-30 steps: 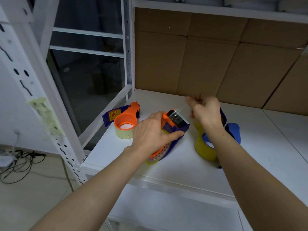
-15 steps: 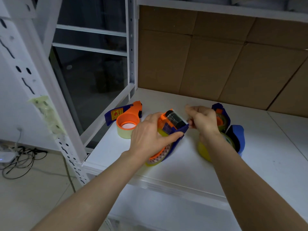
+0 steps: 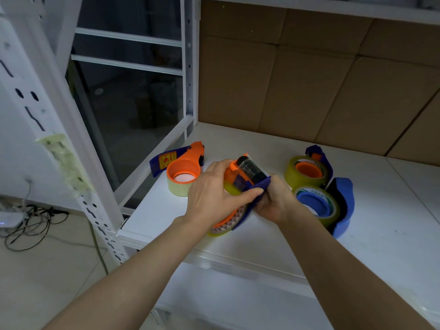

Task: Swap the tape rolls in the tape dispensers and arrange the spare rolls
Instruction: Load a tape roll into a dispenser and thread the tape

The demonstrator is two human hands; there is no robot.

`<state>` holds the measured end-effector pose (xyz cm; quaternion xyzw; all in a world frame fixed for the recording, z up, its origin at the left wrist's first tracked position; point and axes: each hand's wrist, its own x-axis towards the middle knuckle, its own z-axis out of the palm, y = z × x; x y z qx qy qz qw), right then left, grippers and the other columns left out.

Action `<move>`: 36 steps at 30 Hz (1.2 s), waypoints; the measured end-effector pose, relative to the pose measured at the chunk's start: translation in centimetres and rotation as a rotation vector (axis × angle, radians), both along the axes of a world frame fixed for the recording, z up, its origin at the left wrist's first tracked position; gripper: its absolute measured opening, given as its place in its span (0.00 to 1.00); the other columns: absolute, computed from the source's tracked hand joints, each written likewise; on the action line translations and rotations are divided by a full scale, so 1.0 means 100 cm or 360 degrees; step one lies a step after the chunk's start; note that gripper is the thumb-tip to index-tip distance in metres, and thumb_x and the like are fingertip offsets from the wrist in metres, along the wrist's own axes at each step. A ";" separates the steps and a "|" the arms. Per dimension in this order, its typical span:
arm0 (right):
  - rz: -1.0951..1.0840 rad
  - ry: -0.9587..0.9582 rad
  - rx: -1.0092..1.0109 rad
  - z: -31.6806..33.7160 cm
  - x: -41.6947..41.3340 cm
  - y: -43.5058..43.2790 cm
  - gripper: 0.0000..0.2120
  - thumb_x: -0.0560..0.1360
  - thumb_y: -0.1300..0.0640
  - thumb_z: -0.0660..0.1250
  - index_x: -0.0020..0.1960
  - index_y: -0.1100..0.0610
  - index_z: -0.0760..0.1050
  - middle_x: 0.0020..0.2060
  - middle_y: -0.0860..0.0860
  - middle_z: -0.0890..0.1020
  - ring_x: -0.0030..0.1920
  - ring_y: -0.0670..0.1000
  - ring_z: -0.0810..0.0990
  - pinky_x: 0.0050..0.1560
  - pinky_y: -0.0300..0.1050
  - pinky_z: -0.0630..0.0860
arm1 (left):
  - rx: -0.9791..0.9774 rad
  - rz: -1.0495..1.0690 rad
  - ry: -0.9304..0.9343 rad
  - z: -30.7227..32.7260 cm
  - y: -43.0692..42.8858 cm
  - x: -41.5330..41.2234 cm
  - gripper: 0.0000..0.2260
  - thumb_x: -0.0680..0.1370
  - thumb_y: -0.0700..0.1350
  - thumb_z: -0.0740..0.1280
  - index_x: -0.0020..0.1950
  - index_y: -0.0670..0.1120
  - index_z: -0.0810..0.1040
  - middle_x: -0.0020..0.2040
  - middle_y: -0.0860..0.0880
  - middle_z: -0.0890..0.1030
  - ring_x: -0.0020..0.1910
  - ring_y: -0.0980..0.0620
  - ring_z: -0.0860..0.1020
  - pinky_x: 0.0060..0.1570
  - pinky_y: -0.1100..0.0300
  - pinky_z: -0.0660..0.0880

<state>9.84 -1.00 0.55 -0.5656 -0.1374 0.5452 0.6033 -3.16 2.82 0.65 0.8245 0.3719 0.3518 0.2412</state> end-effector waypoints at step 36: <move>-0.0041 -0.1644 0.0061 0.045 -0.007 -0.008 0.17 0.78 0.52 0.61 0.41 0.63 0.81 0.35 0.57 0.83 0.39 0.55 0.81 0.44 0.49 0.79 | -0.0026 0.0083 -0.0024 0.001 -0.006 0.005 0.30 0.65 0.65 0.71 0.61 0.51 0.72 0.55 0.52 0.77 0.54 0.54 0.76 0.45 0.64 0.70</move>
